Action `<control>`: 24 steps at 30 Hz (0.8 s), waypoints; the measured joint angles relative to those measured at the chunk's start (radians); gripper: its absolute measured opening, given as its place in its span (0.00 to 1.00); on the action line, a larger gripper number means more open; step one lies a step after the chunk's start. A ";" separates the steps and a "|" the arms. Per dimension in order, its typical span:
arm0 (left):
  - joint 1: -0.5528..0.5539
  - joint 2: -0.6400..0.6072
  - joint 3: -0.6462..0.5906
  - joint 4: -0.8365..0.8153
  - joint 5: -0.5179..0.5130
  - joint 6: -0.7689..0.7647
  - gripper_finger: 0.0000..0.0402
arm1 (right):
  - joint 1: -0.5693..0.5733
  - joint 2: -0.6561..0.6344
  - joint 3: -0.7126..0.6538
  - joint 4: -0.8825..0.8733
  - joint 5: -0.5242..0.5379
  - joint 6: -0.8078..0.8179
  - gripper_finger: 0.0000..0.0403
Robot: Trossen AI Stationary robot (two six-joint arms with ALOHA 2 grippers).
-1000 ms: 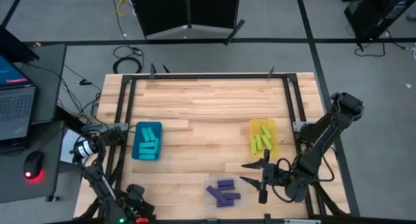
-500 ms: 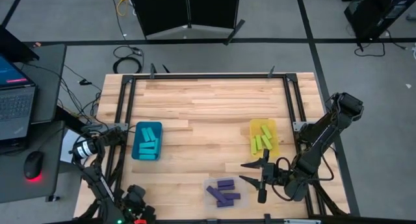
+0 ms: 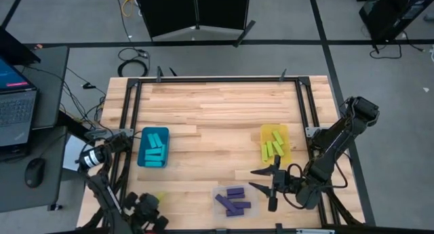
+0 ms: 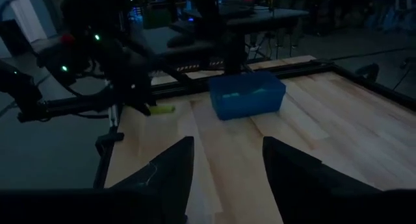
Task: Sort blocks
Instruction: Put the green block into the yellow bin
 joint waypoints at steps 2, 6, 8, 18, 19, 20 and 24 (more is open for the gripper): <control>0.018 0.000 0.053 -0.057 -0.074 0.047 0.26 | -0.002 -0.003 0.000 0.018 0.000 -0.030 0.48; 0.094 0.000 0.186 -0.162 -0.286 0.186 0.26 | -0.003 -0.043 0.000 0.105 0.000 -0.156 0.48; 0.148 -0.002 0.241 -0.176 -0.410 0.289 0.26 | 0.006 -0.077 0.000 0.123 0.000 -0.223 0.48; 0.568 -0.005 0.350 0.322 -0.580 1.216 0.26 | 0.105 -0.318 0.000 0.125 0.008 -0.499 0.48; 0.607 -0.002 0.351 0.422 -0.548 1.335 0.26 | 0.121 -0.344 0.000 0.125 0.009 -0.524 0.48; 0.648 0.006 0.351 0.527 -0.518 1.440 0.26 | 0.138 -0.370 0.000 0.125 0.010 -0.546 0.48; 0.782 0.041 0.353 0.877 -0.350 1.745 0.26 | 0.207 -0.457 0.001 0.125 0.020 -0.606 0.50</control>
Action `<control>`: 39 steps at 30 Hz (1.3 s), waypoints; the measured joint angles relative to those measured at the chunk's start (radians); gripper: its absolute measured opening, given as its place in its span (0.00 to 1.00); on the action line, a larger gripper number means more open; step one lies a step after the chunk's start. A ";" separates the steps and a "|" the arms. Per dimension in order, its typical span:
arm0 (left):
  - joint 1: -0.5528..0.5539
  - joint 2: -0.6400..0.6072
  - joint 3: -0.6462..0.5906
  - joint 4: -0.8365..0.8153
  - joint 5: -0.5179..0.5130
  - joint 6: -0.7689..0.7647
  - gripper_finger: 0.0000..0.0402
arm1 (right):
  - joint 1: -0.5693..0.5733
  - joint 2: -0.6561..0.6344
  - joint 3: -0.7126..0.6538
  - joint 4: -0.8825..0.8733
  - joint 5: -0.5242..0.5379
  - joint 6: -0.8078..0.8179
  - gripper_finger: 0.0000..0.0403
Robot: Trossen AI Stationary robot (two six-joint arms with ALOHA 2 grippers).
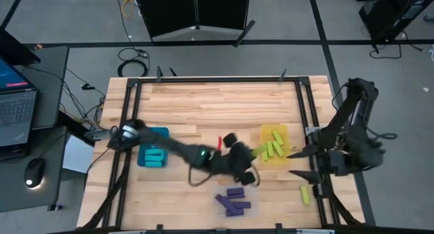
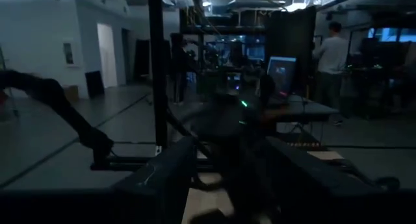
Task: Sort blocks
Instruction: Put the green block into the yellow bin
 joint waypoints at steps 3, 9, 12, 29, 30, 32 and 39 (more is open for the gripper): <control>0.086 0.044 0.000 0.165 0.143 0.094 0.26 | 0.042 -0.030 0.000 0.001 0.043 -0.035 0.50; 0.227 0.184 -0.001 0.392 0.396 0.081 0.26 | 0.073 -0.031 0.000 0.005 0.106 -0.075 0.49; 0.268 0.239 -0.001 0.474 0.457 0.033 0.26 | 0.073 -0.027 0.000 0.008 0.112 -0.075 0.49; 0.264 0.176 0.000 0.442 0.434 0.092 0.58 | 0.138 0.035 0.000 -0.017 0.435 0.047 0.57; 0.257 0.158 0.000 0.423 0.434 0.108 0.56 | 0.140 0.050 0.000 -0.033 0.434 0.080 0.57; 0.238 0.125 0.000 0.422 0.437 0.136 0.54 | 0.130 0.083 -0.001 -0.076 0.403 0.160 0.57; 0.139 -0.030 0.000 0.404 0.403 0.308 0.46 | 0.020 0.239 -0.001 -0.166 0.162 0.388 0.57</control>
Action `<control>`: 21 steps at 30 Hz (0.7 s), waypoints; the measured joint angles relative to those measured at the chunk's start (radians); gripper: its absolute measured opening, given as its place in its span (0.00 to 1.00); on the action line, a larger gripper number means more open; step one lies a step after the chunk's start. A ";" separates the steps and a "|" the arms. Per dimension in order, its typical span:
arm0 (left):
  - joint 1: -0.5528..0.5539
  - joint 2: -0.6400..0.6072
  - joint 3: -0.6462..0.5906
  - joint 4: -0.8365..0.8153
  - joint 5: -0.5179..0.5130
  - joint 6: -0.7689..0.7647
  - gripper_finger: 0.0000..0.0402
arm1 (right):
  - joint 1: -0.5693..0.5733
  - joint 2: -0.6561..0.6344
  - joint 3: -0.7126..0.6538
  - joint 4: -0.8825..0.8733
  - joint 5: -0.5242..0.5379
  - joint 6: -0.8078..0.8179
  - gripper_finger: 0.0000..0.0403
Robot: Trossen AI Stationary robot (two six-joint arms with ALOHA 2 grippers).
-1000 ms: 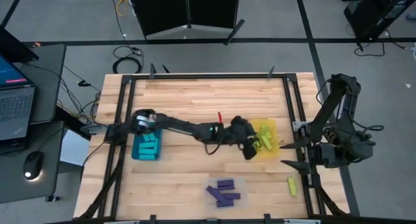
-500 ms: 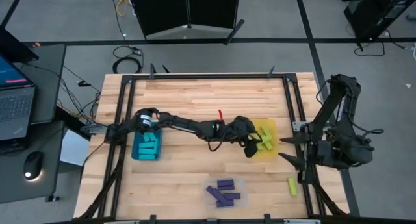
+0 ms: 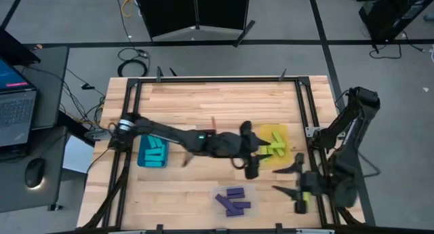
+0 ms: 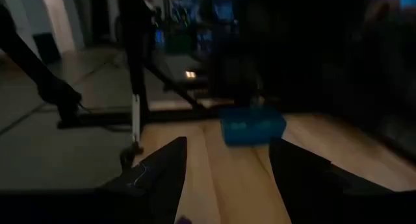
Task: Sort blocks
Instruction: Put the green block into the yellow bin
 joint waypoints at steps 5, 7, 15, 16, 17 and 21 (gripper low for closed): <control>-0.049 -0.162 0.000 -0.092 -0.125 0.109 0.43 | -0.053 0.054 0.000 -0.208 -0.080 0.307 0.57; -0.058 -0.222 -0.008 -0.129 -0.148 0.116 0.42 | -0.056 0.055 0.000 -0.382 -0.112 0.510 0.57; -0.071 -0.503 -0.335 -0.017 -0.163 0.112 0.36 | 0.009 0.072 0.000 -1.000 -0.399 1.320 0.57; -0.071 -0.546 -0.396 0.020 -0.169 0.110 0.35 | 0.023 0.081 0.000 -1.027 -0.446 1.380 0.57; -0.072 -0.591 -0.460 0.052 -0.175 0.106 0.35 | 0.032 0.094 0.000 -1.040 -0.494 1.433 0.57; -0.071 -0.751 -0.680 0.138 -0.205 0.068 0.33 | 0.059 0.164 0.000 -1.052 -0.696 1.608 0.57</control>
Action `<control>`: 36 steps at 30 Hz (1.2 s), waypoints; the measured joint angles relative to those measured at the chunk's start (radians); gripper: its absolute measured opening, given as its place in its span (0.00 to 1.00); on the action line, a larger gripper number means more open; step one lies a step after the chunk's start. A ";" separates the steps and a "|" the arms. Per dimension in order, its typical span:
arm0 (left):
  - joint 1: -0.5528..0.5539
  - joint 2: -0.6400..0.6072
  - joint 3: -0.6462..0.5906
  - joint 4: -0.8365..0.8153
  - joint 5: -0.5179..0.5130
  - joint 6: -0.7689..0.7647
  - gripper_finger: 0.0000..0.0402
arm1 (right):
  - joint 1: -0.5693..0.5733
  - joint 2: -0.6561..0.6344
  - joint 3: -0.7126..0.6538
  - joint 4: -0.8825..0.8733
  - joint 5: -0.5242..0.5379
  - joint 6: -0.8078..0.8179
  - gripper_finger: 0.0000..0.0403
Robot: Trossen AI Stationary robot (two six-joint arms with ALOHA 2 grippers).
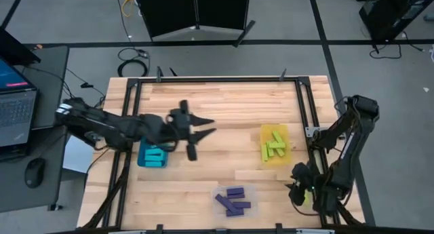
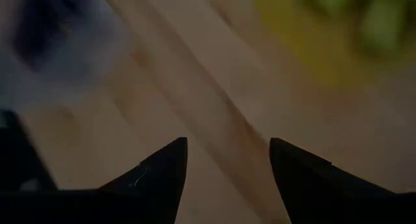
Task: Sort blocks
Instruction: Put the green block into the yellow bin
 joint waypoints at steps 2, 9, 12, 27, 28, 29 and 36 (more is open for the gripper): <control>0.000 -0.073 -0.084 0.015 -0.039 -0.008 0.33 | 0.009 0.037 0.000 -0.001 -0.108 0.082 0.57; 0.000 -0.295 -0.280 0.023 -0.090 -0.024 0.33 | 0.054 0.134 0.002 0.008 -0.356 0.332 0.57; 0.000 -0.360 -0.324 0.025 -0.090 -0.036 0.33 | 0.047 0.167 0.029 -0.006 -0.373 0.347 0.57; 0.000 -0.423 -0.383 -0.003 -0.086 -0.038 0.33 | -0.016 0.281 0.080 -0.056 -0.551 0.321 0.70; 0.000 -0.424 -0.383 -0.003 -0.086 -0.037 0.33 | -0.018 0.281 0.080 -0.054 -0.553 0.319 0.70; 0.000 -0.425 -0.383 -0.004 -0.085 -0.035 0.33 | -0.019 0.282 0.079 -0.053 -0.559 0.319 0.70; 0.000 -0.426 -0.383 -0.005 -0.083 -0.011 0.33 | 0.003 0.283 0.079 -0.033 -0.578 0.289 0.68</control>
